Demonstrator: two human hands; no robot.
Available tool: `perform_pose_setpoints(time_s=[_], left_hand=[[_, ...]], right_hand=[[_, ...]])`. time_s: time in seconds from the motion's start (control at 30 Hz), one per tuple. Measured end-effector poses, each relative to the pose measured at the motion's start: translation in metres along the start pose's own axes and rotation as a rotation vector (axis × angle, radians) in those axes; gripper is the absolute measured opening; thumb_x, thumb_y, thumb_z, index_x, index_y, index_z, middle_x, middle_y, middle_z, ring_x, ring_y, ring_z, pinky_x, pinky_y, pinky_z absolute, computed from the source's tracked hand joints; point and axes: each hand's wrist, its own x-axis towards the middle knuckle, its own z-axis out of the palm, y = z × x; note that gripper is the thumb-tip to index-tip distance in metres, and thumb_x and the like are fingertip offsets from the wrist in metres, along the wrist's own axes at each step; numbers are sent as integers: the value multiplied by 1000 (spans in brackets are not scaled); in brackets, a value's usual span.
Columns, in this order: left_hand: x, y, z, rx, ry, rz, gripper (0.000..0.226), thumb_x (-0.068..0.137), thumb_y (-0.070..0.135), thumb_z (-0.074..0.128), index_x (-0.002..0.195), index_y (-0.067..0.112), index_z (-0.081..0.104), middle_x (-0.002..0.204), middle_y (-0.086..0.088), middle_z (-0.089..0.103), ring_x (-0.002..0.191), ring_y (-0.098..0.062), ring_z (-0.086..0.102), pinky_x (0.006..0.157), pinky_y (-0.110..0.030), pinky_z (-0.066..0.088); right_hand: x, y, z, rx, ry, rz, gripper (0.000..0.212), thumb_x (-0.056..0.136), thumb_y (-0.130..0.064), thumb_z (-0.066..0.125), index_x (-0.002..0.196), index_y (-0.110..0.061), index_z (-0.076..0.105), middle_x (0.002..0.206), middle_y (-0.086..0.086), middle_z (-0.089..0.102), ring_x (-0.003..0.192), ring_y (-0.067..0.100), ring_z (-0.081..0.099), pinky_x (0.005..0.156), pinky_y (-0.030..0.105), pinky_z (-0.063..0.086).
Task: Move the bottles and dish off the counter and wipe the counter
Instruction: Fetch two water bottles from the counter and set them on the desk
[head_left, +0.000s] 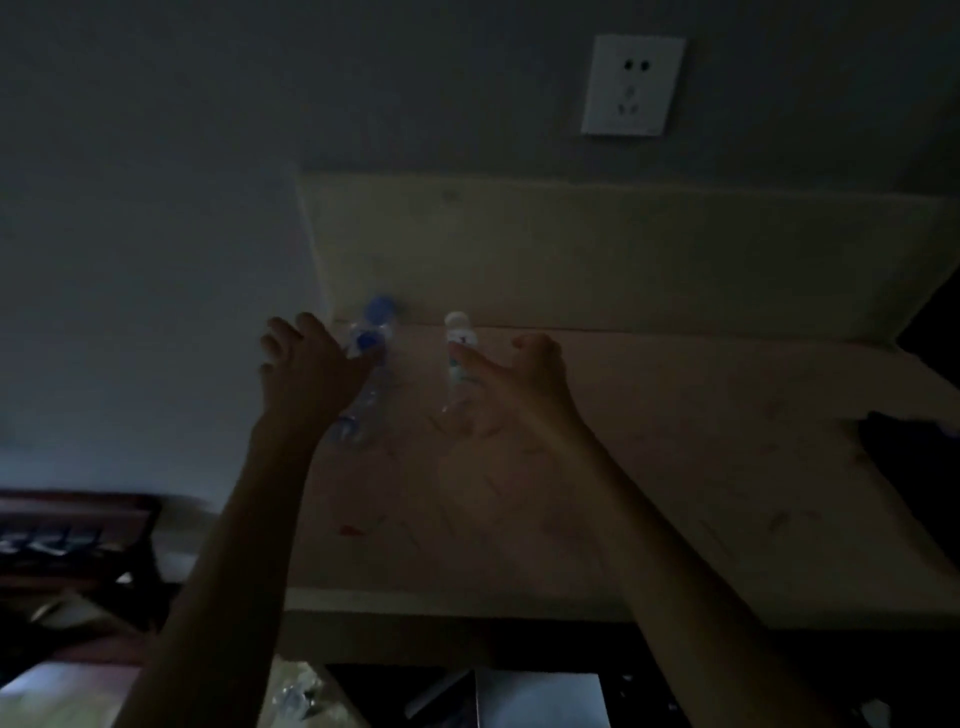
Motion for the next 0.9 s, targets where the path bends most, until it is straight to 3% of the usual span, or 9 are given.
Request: perform_pose_setpoints(time_s=[0.13,0.2,0.33,0.4,0.47,0.53,0.6,0.7,0.9], left_hand=[[-7,7,13,20,-138,-92,82,78,49,72,128,-7,40,132,-28,42,127,-42,41,101,-50,39],[-15,9,13,44,-109,-69,71,83,45,68,125,-7,42,128,-27,47,125,-40,45,99,-47,41],[-19,-2,4,-107,-239,-177,76,79,47,70,131,-3,44,130,-24,51,124,-38,49,101,-44,41],[-27,-8,-10,-236,-282,-241,73,70,52,71,118,-1,57,115,-22,61,107,-34,60,90,-41,49],[-51,-11,-27,-514,-256,-249,37,81,39,69,90,3,63,91,-18,61,84,-27,62,71,-35,50],[-86,-15,-46,-837,-222,-272,18,88,27,65,92,10,61,92,-13,63,83,-25,62,70,-35,54],[-125,-26,-64,-1021,-165,-264,33,86,26,67,112,8,57,106,-12,67,94,-27,68,76,-40,60],[-180,-51,-78,-1148,-98,-271,48,84,21,65,127,6,51,114,-14,67,100,-27,71,75,-37,58],[-264,-109,-94,-1071,20,-367,58,74,26,71,127,12,52,111,-16,68,98,-34,69,82,-45,57]], right_hand=[[13,-11,32,-249,-129,-6,113,62,-68,75,140,2,29,143,16,33,135,31,30,107,36,38],[11,-7,38,-244,-175,51,103,68,-53,77,140,1,26,144,17,30,134,32,28,105,38,42],[4,1,23,-247,-206,11,84,70,-41,75,135,-1,37,135,16,44,127,33,41,95,32,45],[-9,6,11,-170,-202,-11,85,62,-47,72,130,-4,46,126,13,52,119,33,51,93,36,50],[-27,12,-1,10,-224,-9,77,55,-46,74,120,-11,52,118,9,57,106,28,60,72,31,58],[-53,14,-8,237,-314,12,48,68,-26,79,107,-16,52,108,5,58,88,17,64,46,18,51],[-81,13,-11,355,-441,23,42,77,-12,76,107,-18,47,99,-2,58,78,8,61,45,15,48],[-125,14,-2,438,-618,-21,58,80,-11,74,124,-16,36,104,-4,57,82,6,62,53,15,52],[-203,18,40,508,-868,-73,66,77,5,74,128,-5,35,111,9,61,81,9,65,59,15,53]])
